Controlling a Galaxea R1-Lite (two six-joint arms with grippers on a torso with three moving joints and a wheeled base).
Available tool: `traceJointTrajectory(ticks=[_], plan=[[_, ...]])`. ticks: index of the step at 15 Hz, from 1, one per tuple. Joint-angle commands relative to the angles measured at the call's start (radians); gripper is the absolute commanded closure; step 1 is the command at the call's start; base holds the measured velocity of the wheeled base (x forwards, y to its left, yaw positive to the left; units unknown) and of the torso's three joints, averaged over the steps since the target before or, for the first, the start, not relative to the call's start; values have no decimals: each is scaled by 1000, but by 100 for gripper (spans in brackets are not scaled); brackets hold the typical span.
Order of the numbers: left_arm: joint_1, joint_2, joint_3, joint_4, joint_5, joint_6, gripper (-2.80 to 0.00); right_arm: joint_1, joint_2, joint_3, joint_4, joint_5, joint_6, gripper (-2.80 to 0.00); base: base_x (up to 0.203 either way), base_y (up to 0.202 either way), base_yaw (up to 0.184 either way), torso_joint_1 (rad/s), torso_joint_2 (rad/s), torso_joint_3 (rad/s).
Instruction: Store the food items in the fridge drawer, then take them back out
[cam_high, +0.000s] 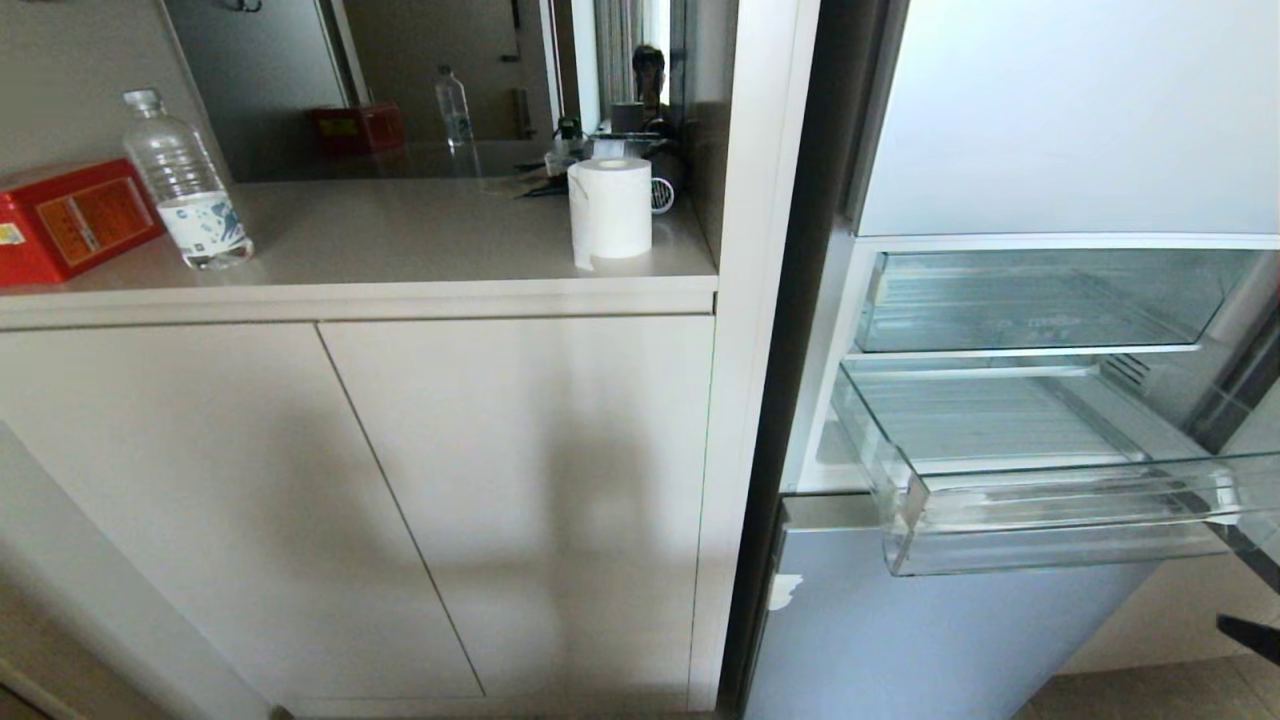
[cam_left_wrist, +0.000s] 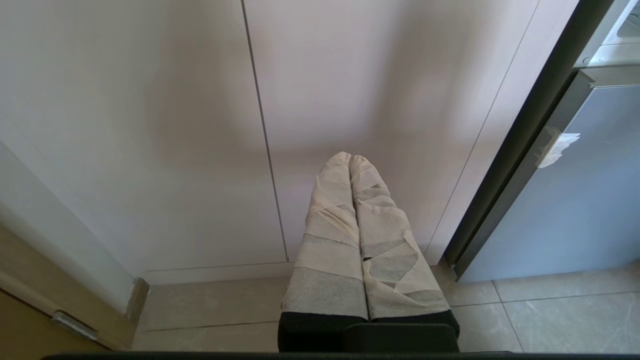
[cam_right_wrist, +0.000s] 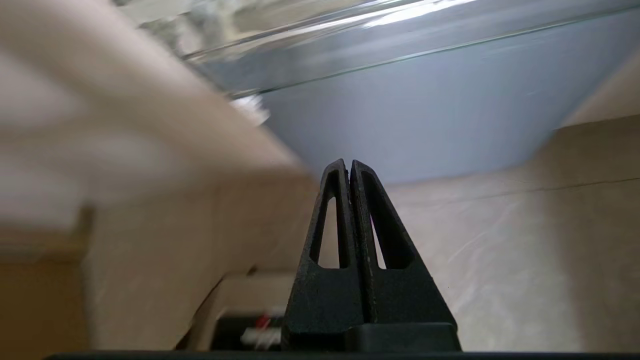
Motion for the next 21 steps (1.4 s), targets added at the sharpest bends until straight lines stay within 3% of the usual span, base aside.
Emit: traceJointTrajectory(ticks=[1, 5, 15, 21], plan=[[0, 0, 0, 1, 0, 0, 0, 64, 170, -124, 75, 0, 3, 0, 0, 0, 0, 0, 0, 0], [0, 0, 0, 1, 0, 0, 0, 157, 317, -263, 178, -120, 0, 0, 0, 0, 0, 0, 0, 0], [0, 0, 0, 1, 0, 0, 0, 224, 676, -436, 194, -158, 22, 0, 0, 0, 0, 0, 0, 0], [0, 0, 0, 1, 0, 0, 0, 285, 857, -536, -52, -152, 77, 0, 0, 0, 0, 4, 0, 0]])
